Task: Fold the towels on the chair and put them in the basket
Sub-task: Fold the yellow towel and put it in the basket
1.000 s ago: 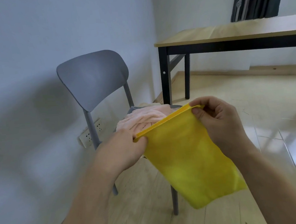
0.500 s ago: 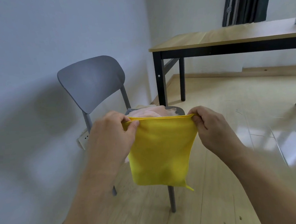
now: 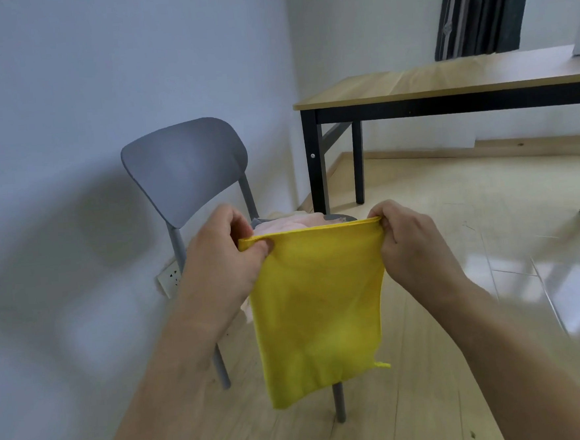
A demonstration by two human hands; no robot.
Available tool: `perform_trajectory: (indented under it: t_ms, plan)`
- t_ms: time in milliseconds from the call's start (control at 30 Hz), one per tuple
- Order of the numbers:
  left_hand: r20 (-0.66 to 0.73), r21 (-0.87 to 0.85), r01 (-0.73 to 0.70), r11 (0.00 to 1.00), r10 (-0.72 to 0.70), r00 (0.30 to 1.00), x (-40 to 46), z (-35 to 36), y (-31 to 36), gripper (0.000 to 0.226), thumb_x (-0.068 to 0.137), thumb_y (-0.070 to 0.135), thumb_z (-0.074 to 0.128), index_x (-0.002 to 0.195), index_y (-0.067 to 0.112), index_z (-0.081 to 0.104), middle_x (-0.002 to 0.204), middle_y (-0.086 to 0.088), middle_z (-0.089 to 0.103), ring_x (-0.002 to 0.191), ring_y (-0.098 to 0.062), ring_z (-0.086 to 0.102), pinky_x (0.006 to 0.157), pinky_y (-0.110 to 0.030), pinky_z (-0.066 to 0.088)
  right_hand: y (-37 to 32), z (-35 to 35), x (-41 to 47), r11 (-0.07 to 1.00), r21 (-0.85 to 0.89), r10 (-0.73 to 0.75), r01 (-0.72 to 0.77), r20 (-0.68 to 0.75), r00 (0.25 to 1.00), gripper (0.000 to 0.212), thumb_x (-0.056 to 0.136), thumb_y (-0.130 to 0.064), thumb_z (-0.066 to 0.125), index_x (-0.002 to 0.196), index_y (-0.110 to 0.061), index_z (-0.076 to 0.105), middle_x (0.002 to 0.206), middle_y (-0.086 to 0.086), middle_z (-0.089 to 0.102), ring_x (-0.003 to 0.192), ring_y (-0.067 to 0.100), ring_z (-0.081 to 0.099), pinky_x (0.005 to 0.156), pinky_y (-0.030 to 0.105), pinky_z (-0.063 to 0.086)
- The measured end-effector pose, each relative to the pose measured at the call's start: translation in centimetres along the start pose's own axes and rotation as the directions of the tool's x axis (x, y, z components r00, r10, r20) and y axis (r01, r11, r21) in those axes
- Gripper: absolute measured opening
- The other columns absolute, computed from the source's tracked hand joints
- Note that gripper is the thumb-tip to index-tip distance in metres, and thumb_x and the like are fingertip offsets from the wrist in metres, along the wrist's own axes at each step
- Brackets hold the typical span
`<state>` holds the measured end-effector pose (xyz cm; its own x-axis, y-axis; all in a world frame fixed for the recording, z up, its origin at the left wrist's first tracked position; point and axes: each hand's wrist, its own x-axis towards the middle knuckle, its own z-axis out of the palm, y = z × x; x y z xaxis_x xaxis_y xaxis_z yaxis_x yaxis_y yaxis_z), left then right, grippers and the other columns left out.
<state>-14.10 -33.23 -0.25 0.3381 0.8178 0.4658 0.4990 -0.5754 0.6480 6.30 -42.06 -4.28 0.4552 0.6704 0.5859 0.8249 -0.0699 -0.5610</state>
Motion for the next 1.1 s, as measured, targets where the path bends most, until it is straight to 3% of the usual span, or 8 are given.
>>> perform_trajectory:
  t_ms: [133,233,400,600,700,800,967,1100]
  plan:
    - [0.163,0.041,-0.008,0.999,0.001,0.987,4.7,-0.5,-0.3,0.008,0.083,0.014,0.071,0.081,0.018,0.065,0.072,0.005,0.058,0.066,-0.007,0.051,0.056,-0.019,0.039,-1.0,0.9,3.8,0.999,0.034,0.008,-0.006,-0.061,0.998,0.034,0.091,0.007,0.036,0.103,-0.008,0.063,0.071,-0.007,0.05,0.067,0.016,0.048,0.052,0.019,0.031]
    - [0.177,-0.074,0.096,0.993,-0.081,0.981,9.5,-0.3,-0.6,0.011,0.082,0.01,0.072,0.077,0.012,0.062,0.076,-0.003,0.059,0.075,-0.019,0.056,0.07,-0.035,0.051,-1.9,1.5,8.3,0.989,0.115,0.102,-0.092,-0.084,0.991,0.034,0.095,0.001,0.034,0.106,-0.01,0.064,0.089,0.0,0.056,0.081,0.018,0.052,0.056,0.021,0.036]
    - [-0.023,-0.114,0.02,0.993,-0.023,0.999,16.2,-1.4,1.3,0.02,0.082,-0.002,0.055,0.079,0.017,0.058,0.077,0.002,0.055,0.076,-0.017,0.053,0.058,-0.025,0.043,-5.3,0.9,15.3,0.914,0.361,0.238,-0.185,-0.11,0.965,0.04,0.09,0.001,0.028,0.11,-0.01,0.062,0.097,0.002,0.053,0.072,0.011,0.047,0.053,0.023,0.037]
    - [-0.205,-0.105,-0.255,0.961,0.23,0.951,15.2,-4.2,3.6,0.026,0.078,-0.006,0.045,0.079,0.019,0.051,0.091,0.004,0.066,0.079,-0.01,0.057,0.059,-0.018,0.041,-7.2,-0.8,16.4,0.798,0.6,0.22,-0.063,-0.193,0.956,0.032,0.094,-0.004,0.03,0.097,-0.019,0.058,0.087,-0.003,0.054,0.069,0.01,0.046,0.058,0.023,0.039]
    - [-0.038,-0.191,-0.198,0.961,0.194,0.98,11.9,-3.2,1.5,0.027,0.078,-0.005,0.043,0.073,0.021,0.044,0.088,-0.001,0.066,0.076,-0.016,0.055,0.062,-0.028,0.042,-5.6,0.0,12.7,0.795,0.604,0.207,-0.057,-0.182,0.961,0.031,0.093,0.0,0.032,0.091,-0.016,0.059,0.079,-0.008,0.052,0.068,0.004,0.043,0.056,0.011,0.036]
    - [0.256,-0.158,-0.057,0.986,0.097,0.962,7.7,-0.4,-2.2,0.014,0.076,0.005,0.049,0.073,0.018,0.043,0.072,-0.005,0.044,0.068,-0.017,0.039,0.061,-0.032,0.032,-2.0,2.5,7.1,0.862,0.483,0.223,-0.157,-0.081,0.972,0.031,0.092,0.002,0.034,0.085,-0.016,0.058,0.078,-0.004,0.054,0.072,0.008,0.045,0.057,0.018,0.035]
    - [0.681,-0.082,0.347,0.934,-0.202,0.704,2.0,5.9,-7.5,0.018,0.078,0.003,0.052,0.081,0.018,0.044,0.082,-0.005,0.038,0.07,-0.019,0.044,0.054,-0.029,0.045,4.7,6.2,1.1,0.886,-0.032,0.443,-0.462,0.349,0.825,0.028,0.088,0.0,0.037,0.097,-0.009,0.062,0.101,0.009,0.055,0.092,0.024,0.046,0.068,0.028,0.032]
    - [0.73,0.048,0.358,0.932,-0.277,0.624,1.4,8.6,-9.2,0.031,0.085,-0.001,0.042,0.101,0.024,0.052,0.1,-0.004,0.046,0.084,-0.026,0.06,0.057,-0.029,0.056,6.8,7.6,1.0,0.88,-0.149,0.469,-0.451,0.418,0.778,0.028,0.088,0.002,0.037,0.1,-0.003,0.062,0.111,0.016,0.059,0.096,0.026,0.05,0.071,0.03,0.036]
